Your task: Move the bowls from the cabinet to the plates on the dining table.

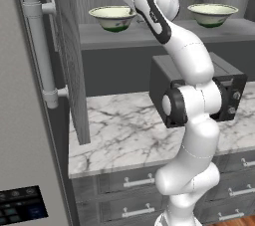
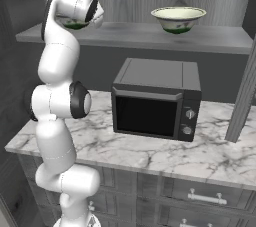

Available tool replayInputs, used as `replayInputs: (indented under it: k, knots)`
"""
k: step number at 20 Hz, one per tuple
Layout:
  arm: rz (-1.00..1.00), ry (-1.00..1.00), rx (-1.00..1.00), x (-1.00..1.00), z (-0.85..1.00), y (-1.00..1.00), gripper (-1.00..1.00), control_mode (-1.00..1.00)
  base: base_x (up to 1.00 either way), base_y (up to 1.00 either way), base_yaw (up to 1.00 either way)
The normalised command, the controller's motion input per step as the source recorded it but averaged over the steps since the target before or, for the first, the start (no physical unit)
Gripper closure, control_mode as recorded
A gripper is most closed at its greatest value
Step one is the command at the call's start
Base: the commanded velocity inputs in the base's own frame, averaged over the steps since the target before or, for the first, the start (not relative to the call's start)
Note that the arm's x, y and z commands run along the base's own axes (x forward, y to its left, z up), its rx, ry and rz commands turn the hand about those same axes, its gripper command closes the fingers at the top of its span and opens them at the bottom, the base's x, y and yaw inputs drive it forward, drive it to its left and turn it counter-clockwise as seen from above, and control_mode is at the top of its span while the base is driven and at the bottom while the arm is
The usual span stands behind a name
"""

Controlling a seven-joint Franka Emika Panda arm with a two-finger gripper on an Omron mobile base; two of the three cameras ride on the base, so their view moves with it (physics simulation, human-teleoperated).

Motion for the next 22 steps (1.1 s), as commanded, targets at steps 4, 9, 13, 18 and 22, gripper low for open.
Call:
replayInputs:
  k: [4,9,13,18,22]
  knots:
    - [0.00,0.00,0.00,0.00,0.00,0.00,1.00,-1.00,0.00,0.00,0.00]
    - [0.00,0.00,0.00,0.00,0.01,0.00,1.00,-1.00,0.00,0.00,0.00]
    - [0.00,0.00,0.00,-0.06,0.15,0.00,1.00,-1.00,0.00,0.00,0.00]
    - [-0.02,0.01,0.00,-0.36,0.28,0.00,1.00,-1.00,0.00,0.00,0.00]
    - [-0.05,0.02,0.00,-0.51,0.12,0.00,1.00,-1.00,0.00,0.00,0.00]
